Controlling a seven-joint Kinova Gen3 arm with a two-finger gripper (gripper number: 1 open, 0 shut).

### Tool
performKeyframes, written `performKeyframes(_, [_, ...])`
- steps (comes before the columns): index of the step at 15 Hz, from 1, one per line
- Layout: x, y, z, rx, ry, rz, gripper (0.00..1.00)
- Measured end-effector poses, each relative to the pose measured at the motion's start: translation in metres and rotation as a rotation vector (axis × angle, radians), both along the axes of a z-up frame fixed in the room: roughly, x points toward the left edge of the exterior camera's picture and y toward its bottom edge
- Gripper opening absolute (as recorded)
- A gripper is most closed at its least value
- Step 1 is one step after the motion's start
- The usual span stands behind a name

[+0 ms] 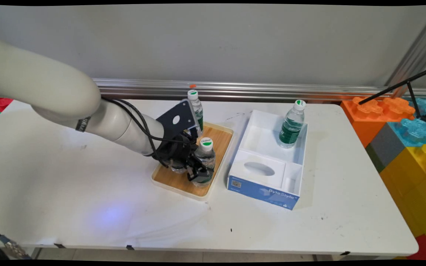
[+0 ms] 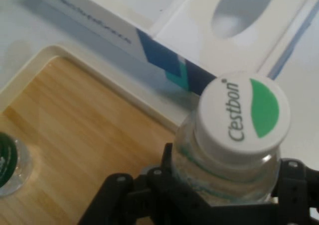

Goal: Place the picked object on the tray

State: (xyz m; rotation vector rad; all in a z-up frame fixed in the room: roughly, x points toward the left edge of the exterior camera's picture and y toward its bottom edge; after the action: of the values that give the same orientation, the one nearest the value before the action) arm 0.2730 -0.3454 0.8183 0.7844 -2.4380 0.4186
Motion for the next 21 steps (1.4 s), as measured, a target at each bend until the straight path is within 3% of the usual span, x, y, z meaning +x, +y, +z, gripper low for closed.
performKeyframes(10, [0.000,0.002,0.004,0.016,0.018,0.139,0.00])
performKeyframes(21, [-0.003,0.015,0.004,0.061,0.047,0.210,0.00])
